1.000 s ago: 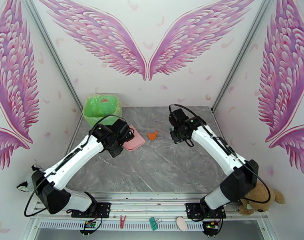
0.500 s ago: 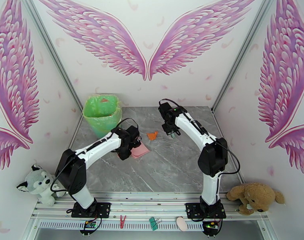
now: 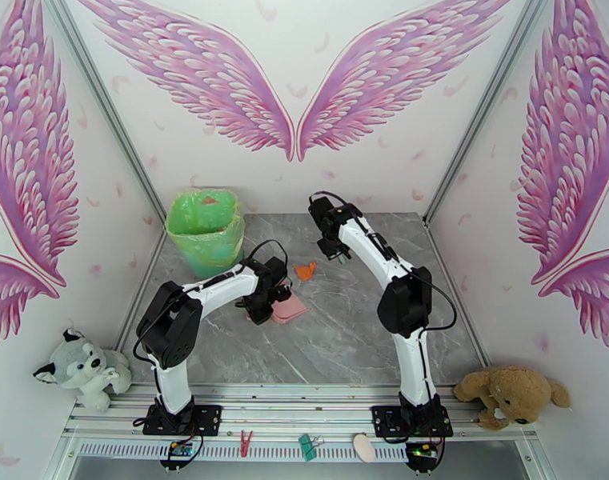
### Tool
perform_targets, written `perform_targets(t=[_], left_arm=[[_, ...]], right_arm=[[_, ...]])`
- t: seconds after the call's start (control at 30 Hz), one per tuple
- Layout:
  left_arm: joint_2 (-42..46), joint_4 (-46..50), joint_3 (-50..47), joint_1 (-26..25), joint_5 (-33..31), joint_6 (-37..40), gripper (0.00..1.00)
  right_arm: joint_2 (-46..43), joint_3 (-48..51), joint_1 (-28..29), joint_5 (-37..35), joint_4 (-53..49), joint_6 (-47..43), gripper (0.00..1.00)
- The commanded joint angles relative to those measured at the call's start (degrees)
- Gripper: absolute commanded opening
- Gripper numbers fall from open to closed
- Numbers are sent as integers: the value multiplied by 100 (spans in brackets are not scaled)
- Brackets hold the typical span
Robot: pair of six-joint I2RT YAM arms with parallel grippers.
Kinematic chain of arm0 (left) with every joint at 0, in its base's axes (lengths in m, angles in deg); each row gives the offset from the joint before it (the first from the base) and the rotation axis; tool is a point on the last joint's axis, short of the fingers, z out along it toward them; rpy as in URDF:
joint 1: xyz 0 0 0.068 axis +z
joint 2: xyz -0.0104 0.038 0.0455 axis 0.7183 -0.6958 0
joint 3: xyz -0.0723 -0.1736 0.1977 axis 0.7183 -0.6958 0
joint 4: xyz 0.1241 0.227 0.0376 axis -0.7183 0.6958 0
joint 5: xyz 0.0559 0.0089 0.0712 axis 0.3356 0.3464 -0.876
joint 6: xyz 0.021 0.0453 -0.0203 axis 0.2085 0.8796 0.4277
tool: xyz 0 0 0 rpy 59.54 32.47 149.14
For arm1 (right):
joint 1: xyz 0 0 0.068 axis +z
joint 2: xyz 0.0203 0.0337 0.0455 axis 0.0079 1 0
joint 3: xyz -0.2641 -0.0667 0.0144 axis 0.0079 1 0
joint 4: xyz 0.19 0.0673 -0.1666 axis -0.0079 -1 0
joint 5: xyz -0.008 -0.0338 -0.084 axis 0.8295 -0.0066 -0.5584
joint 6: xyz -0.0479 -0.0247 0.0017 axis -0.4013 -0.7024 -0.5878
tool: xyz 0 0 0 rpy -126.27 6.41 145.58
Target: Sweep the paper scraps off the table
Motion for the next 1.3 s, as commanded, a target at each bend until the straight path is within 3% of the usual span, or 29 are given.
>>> perform_targets(t=[0.0,0.23,0.47,0.73,0.83,0.97,1.13,1.27], left_arm=[[-123,-132,211,-28,76,-18,0],[-94,-159,166,-9,-64,0,0],[-63,-292,38,68,-71,13,0],[-67,-358,49,135,-87,17,0],[-80,-395,49,156,-69,17,0],[-114,-460,44,170,-79,4,0],[-111,-538,40,201,-54,-26,0],[-82,-620,25,195,47,-63,0]], right_arm=[[143,-226,141,-514,297,-332,0],[365,-125,232,-259,1107,-625,0],[288,251,363,960,1126,-866,0],[-273,683,367,2584,417,-906,0],[-736,988,352,3306,348,-732,0],[-1567,1539,264,3719,580,-424,0],[-2363,2072,92,3318,657,-212,0],[-2906,2535,-146,2518,715,-62,0]])
